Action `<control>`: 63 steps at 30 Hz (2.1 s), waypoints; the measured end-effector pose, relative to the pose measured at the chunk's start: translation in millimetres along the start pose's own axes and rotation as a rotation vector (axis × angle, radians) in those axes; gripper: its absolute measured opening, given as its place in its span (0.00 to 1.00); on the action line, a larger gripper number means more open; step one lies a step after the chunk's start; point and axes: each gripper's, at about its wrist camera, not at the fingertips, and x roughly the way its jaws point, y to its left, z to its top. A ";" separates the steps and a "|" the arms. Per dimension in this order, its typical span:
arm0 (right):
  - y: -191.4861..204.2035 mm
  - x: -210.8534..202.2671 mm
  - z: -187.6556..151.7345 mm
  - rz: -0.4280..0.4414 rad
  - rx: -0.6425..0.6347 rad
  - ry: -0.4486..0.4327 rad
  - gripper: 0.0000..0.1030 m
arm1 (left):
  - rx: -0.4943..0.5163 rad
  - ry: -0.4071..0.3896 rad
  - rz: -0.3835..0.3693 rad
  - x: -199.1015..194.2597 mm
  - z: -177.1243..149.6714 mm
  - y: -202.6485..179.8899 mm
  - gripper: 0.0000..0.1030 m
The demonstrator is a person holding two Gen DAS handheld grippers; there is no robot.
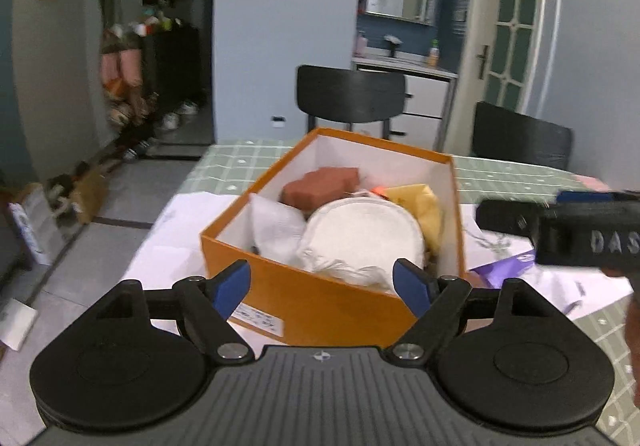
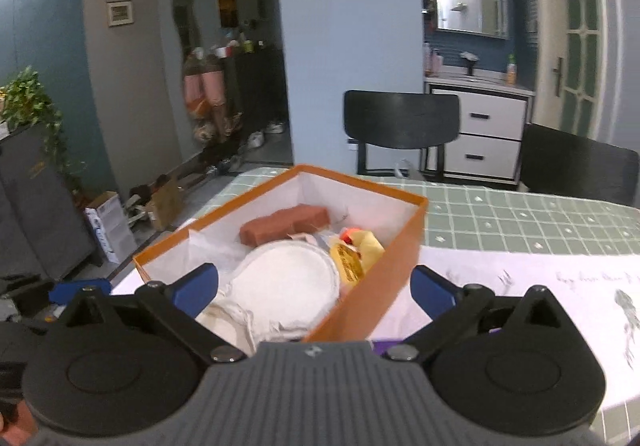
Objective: Organize soft objects
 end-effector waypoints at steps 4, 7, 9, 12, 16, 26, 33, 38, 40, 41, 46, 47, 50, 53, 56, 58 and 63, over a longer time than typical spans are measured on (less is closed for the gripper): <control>4.5 -3.6 -14.4 -0.073 0.003 0.022 0.97 | 0.038 0.013 0.045 2.0 -2.9 -7.7 0.94; 1.6 -7.6 -21.2 -0.091 0.043 0.025 0.97 | 0.056 0.013 0.098 1.1 -6.1 -12.9 0.94; -0.4 -9.9 -25.9 -0.078 0.064 0.028 0.97 | 0.065 0.025 0.113 1.3 -7.0 -16.5 0.94; -2.6 -12.3 -33.5 -0.076 0.079 0.026 0.97 | 0.079 0.034 0.130 -0.7 -11.3 -19.0 0.94; -7.1 -11.6 -39.0 -0.061 0.094 0.039 0.97 | 0.076 0.045 0.122 -2.1 -14.3 -21.4 0.94; -10.7 -18.0 -41.8 -0.057 0.096 0.036 0.97 | 0.103 0.036 0.124 -8.2 -16.1 -35.2 0.94; -13.0 -21.9 -43.9 -0.053 0.098 0.037 0.97 | 0.104 0.039 0.120 -10.4 -16.7 -36.1 0.94; -12.2 -24.0 -44.2 -0.049 0.099 0.033 0.97 | 0.108 0.033 0.126 -13.9 -16.6 -37.1 0.94; -11.6 -24.2 -44.2 -0.050 0.098 0.033 0.97 | 0.110 0.032 0.126 -14.2 -16.7 -37.1 0.94; -11.7 -24.6 -44.3 -0.050 0.098 0.033 0.97 | 0.111 0.032 0.127 -14.5 -16.7 -37.0 0.94; -11.4 -26.2 -44.5 -0.050 0.099 0.034 0.97 | 0.110 0.033 0.127 -14.7 -16.7 -37.2 0.94; -11.5 -26.2 -44.6 -0.051 0.099 0.034 0.97 | 0.111 0.032 0.127 -14.6 -16.7 -37.0 0.94; -11.4 -26.4 -45.1 -0.050 0.098 0.034 0.97 | 0.110 0.032 0.127 -14.6 -16.7 -37.1 0.94; -11.6 -26.3 -45.4 -0.050 0.097 0.035 0.97 | 0.110 0.033 0.127 -14.7 -16.6 -37.0 0.94; -11.6 -26.3 -45.4 -0.050 0.098 0.035 0.97 | 0.109 0.034 0.127 -15.0 -16.8 -37.4 0.94; -11.6 -26.2 -45.4 -0.050 0.097 0.035 0.98 | 0.109 0.035 0.128 -15.1 -17.9 -38.4 0.94; -11.4 -26.7 -46.8 -0.054 0.095 0.035 0.98 | 0.109 0.035 0.128 -15.0 -18.0 -38.2 0.94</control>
